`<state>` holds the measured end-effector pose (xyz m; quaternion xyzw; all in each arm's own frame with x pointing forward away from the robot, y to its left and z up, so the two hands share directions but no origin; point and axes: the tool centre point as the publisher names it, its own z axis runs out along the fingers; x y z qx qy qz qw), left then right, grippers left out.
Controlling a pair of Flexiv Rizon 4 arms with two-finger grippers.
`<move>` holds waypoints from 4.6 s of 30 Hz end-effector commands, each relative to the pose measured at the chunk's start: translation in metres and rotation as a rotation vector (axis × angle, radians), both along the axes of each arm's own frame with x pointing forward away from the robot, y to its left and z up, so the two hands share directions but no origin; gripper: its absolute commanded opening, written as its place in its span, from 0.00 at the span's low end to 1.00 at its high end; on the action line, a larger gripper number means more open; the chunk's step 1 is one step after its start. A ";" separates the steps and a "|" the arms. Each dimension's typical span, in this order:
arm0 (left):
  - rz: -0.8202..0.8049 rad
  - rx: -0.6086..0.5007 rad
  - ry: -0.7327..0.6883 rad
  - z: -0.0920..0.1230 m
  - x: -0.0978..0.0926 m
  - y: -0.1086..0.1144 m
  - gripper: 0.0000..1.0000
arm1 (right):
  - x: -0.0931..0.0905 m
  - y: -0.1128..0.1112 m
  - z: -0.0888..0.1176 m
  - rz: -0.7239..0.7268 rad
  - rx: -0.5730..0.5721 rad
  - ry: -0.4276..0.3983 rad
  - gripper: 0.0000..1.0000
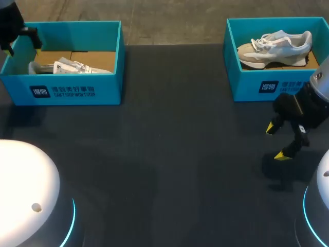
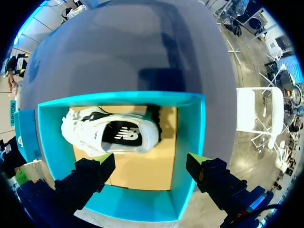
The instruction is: Take the shoe out of the shoebox, open the shoe tongue, remove and reinsert the insole, then place the shoe into the shoebox
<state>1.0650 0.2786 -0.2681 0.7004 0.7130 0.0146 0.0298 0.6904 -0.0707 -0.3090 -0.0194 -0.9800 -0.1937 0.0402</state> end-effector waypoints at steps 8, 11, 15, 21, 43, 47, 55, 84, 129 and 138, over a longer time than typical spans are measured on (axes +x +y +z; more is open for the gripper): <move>-0.012 -0.011 -0.020 0.050 -0.041 0.005 1.00 | -0.001 0.000 0.000 -0.001 -0.002 -0.001 1.00; -0.025 -0.022 -0.022 0.058 -0.050 0.005 1.00 | -0.001 0.000 0.000 -0.001 -0.002 -0.001 1.00; -0.041 -0.028 -0.015 0.068 -0.060 0.004 1.00 | -0.001 0.000 0.000 -0.001 -0.002 -0.001 1.00; -0.046 -0.015 0.000 0.076 -0.073 -0.002 1.00 | -0.001 0.000 0.000 -0.001 -0.002 -0.001 1.00; -0.046 -0.015 0.000 0.076 -0.073 -0.002 1.00 | 0.027 -0.007 0.014 -0.109 -0.060 0.059 1.00; -0.046 -0.015 0.000 0.076 -0.073 -0.002 1.00 | 0.050 -0.018 0.029 -0.273 -0.137 0.109 1.00; -0.046 -0.015 0.000 0.076 -0.073 -0.002 1.00 | 0.099 -0.042 0.063 -0.553 -0.287 0.164 1.00; -0.046 -0.015 0.000 0.076 -0.073 -0.002 1.00 | 0.190 -0.098 0.112 -1.246 -0.409 0.074 1.00; -0.046 -0.015 0.000 0.076 -0.073 -0.002 1.00 | 0.368 -0.195 0.090 -1.528 -0.521 0.009 1.00; -0.046 -0.015 0.000 0.076 -0.073 -0.002 1.00 | 0.368 -0.195 0.090 -1.528 -0.521 0.009 1.00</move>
